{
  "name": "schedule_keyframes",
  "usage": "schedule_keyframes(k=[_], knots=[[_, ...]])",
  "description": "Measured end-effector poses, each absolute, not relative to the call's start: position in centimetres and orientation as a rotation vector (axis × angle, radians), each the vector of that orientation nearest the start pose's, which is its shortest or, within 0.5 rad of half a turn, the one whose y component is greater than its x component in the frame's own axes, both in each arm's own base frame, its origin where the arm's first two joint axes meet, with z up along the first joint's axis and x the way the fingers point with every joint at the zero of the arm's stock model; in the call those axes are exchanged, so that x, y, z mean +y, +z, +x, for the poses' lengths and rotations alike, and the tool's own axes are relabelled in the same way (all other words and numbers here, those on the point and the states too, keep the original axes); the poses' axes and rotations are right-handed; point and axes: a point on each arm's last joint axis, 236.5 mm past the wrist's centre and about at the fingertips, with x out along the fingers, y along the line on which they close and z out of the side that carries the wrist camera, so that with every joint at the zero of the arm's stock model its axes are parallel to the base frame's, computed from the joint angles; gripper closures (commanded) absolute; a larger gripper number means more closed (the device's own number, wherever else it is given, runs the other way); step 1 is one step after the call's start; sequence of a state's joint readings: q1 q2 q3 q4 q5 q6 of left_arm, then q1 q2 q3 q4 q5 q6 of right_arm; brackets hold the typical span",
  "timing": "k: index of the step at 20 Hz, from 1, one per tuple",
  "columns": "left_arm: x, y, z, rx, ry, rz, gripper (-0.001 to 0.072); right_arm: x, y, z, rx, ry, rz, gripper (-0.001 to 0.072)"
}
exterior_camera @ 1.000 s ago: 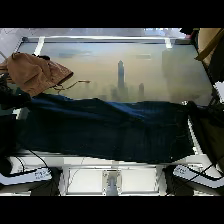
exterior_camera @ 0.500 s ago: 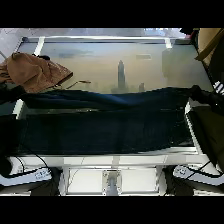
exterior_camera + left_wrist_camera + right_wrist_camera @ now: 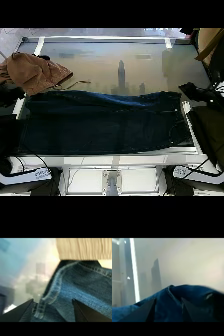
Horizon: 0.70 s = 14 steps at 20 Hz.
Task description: Fold the clothes and pants, and hang the long-sleeved shirts on hangers.
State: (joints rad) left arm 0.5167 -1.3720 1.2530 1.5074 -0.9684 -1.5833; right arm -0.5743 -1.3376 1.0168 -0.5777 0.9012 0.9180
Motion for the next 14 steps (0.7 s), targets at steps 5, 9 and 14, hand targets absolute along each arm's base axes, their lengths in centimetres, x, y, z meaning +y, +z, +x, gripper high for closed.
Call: schedule_keyframes(k=[5,9,14], knots=[[23.6,2.5,33.2,1.131,0.571,-0.425,0.015,-11.8,2.2,35.5,0.943,0.058,0.615,0.036],[21.8,-1.5,26.5,1.32,0.616,-0.544,0.015,-10.6,-0.9,28.2,1.062,0.015,0.659,0.0359],[19.2,-3.7,22.0,1.387,0.632,-0.618,0.0151,-9.2,-0.8,25.7,1.036,-0.002,0.656,0.036]])
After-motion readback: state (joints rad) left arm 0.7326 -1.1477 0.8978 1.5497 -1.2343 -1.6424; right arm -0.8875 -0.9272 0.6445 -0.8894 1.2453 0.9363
